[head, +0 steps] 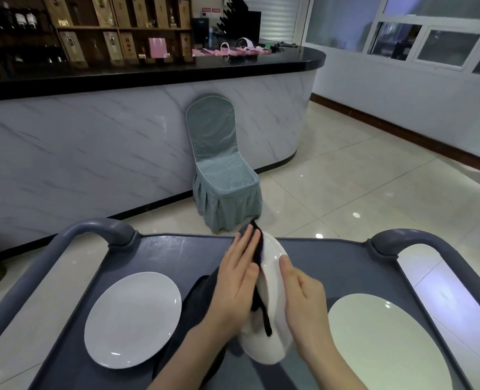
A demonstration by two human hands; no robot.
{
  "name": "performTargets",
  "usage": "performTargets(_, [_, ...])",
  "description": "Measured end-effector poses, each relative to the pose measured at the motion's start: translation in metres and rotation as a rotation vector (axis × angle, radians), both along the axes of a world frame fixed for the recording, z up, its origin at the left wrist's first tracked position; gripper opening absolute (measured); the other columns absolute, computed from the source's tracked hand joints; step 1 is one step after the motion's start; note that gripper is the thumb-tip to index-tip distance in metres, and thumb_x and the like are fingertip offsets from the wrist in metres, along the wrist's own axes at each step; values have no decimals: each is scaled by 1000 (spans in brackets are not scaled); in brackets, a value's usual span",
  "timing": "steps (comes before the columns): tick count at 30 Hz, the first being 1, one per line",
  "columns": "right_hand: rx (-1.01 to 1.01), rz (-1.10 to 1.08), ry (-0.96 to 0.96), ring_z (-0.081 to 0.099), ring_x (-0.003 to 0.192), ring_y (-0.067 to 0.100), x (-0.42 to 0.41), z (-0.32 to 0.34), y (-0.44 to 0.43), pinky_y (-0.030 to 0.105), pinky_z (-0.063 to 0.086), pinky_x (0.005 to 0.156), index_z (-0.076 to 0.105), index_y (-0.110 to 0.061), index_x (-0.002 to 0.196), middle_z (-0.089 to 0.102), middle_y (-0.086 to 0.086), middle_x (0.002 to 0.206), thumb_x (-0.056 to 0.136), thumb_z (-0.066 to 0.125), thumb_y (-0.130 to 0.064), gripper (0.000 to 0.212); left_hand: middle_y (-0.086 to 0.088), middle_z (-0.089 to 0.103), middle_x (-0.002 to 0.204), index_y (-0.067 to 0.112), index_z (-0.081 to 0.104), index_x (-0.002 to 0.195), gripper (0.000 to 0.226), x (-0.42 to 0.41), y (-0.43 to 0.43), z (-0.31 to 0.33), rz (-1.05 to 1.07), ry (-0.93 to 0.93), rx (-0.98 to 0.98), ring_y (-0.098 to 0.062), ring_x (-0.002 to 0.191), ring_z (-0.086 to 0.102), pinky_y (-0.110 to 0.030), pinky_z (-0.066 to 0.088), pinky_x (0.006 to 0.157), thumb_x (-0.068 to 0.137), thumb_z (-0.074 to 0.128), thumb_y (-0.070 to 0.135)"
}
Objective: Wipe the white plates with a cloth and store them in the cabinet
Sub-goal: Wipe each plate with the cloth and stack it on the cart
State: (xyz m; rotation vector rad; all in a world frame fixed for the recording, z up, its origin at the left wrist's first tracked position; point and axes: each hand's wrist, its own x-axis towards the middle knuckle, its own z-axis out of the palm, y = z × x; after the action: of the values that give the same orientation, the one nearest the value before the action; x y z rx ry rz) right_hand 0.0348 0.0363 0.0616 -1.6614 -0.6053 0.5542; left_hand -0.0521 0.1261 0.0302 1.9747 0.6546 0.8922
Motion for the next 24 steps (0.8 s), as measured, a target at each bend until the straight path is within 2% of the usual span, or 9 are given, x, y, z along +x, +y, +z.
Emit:
performTargets(2, [27, -26, 50, 38, 45, 4, 5, 1, 5, 16, 34, 47, 52, -22, 45, 44, -13, 44, 99, 52, -38, 56, 16, 15, 162, 33, 21, 153, 51, 1, -17, -7, -50, 23, 143, -12, 151, 7, -47, 11, 121, 102, 25, 32])
performTargets(6, [30, -12, 102, 41, 56, 11, 13, -1, 6, 31, 38, 60, 56, -2, 61, 47, -2, 54, 98, 54, -40, 53, 20, 11, 162, 40, 17, 153, 50, 7, -14, -8, -97, 119, 271, -10, 151, 3, -47, 3, 121, 104, 15, 42])
performTargets(8, [24, 6, 126, 41, 58, 15, 14, -2, 1, 34, 35, 62, 53, -6, 60, 47, 1, 56, 95, 56, -44, 52, 22, 13, 161, 42, 19, 151, 47, 8, 2, -4, -87, 121, 211, -5, 150, 6, -48, 6, 122, 104, 17, 41])
performTargets(11, [31, 15, 210, 44, 58, 16, 17, -1, -9, 31, 37, 61, 55, -16, 58, 51, 2, 60, 88, 58, -53, 47, 18, 20, 160, 34, 25, 150, 47, 1, 22, -8, -35, 63, 18, -2, 148, 13, -45, 15, 122, 103, 27, 30])
performTargets(14, [55, 35, 295, 52, 60, 16, 27, 0, -20, 27, 44, 58, 62, -3, 63, 59, 4, 65, 91, 58, -50, 54, 22, 20, 159, 31, 26, 151, 49, -13, 18, -22, -17, 24, -30, -3, 148, 14, -40, 16, 122, 102, 30, 23])
performTargets(16, [53, 50, 316, 53, 63, 17, 29, 1, -22, 30, 44, 63, 61, 4, 69, 60, 7, 68, 89, 59, -50, 57, 23, 19, 159, 31, 24, 151, 50, -14, 10, -25, -9, 21, -17, -5, 149, 12, -41, 16, 122, 102, 30, 24])
performTargets(20, [16, 103, 289, 54, 62, 18, 23, 2, -15, 29, 45, 62, 62, -11, 61, 60, 10, 65, 86, 59, -51, 47, 25, 12, 160, 45, 14, 150, 50, 0, 5, -9, -49, 130, 174, -5, 150, 4, -51, 12, 121, 102, 22, 38])
performTargets(22, [14, 107, 299, 58, 68, 22, 24, 1, -12, 36, 48, 69, 64, 4, 71, 65, 19, 73, 87, 60, -49, 56, 28, 8, 160, 48, 12, 150, 48, 3, 9, -5, -91, 169, 222, -2, 149, 1, -50, 9, 121, 102, 19, 40])
performTargets(24, [26, 79, 309, 60, 70, 22, 28, 6, -11, 36, 48, 70, 66, 8, 76, 67, 16, 75, 86, 61, -50, 59, 27, 8, 160, 43, 13, 151, 48, -2, 13, -8, -103, 159, 202, 0, 149, 1, -49, 9, 122, 103, 21, 37])
